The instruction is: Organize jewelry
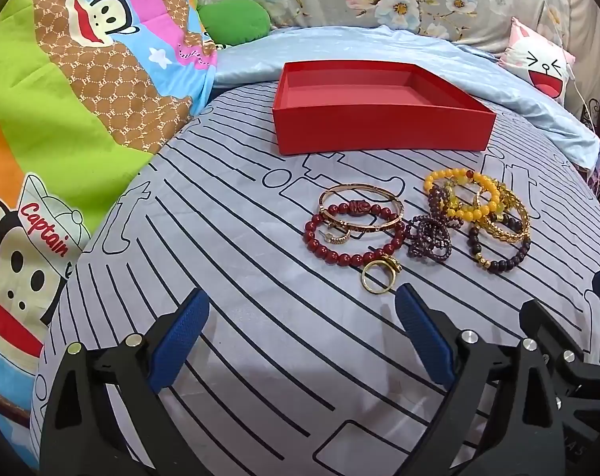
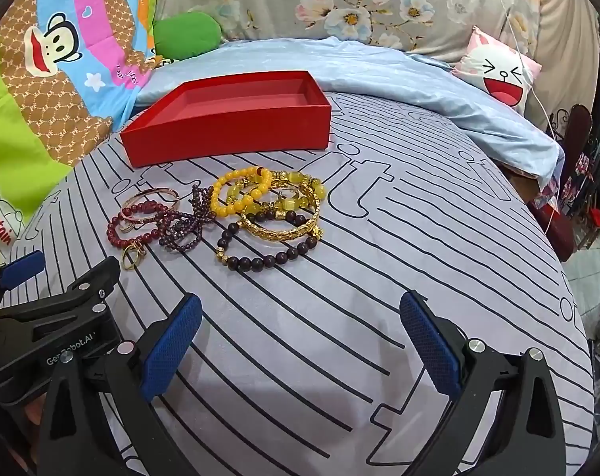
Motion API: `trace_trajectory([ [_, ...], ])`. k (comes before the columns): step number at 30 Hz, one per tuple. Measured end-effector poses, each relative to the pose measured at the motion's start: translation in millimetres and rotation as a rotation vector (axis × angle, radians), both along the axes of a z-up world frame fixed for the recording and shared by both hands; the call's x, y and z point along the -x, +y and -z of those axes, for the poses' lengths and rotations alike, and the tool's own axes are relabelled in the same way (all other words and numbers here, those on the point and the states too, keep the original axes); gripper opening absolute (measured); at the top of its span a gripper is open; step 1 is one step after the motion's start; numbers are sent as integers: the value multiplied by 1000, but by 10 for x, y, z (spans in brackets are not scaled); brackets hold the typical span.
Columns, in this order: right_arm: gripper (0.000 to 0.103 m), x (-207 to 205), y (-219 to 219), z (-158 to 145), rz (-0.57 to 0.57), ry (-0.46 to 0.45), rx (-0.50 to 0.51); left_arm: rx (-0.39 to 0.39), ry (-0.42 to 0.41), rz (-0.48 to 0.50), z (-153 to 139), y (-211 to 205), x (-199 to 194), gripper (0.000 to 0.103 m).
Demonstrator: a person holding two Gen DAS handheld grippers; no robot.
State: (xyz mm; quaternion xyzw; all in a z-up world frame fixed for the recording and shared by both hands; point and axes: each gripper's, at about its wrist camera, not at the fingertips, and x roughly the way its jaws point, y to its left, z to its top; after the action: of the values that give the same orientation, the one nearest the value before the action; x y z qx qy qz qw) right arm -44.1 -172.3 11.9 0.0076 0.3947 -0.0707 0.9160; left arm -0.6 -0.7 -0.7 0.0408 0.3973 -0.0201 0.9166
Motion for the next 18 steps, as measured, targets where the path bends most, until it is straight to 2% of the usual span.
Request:
trace_trajectory([
  [18,97,5,-4,0,2,-2,-1,-1,1,-2,-7,-8,-17,90],
])
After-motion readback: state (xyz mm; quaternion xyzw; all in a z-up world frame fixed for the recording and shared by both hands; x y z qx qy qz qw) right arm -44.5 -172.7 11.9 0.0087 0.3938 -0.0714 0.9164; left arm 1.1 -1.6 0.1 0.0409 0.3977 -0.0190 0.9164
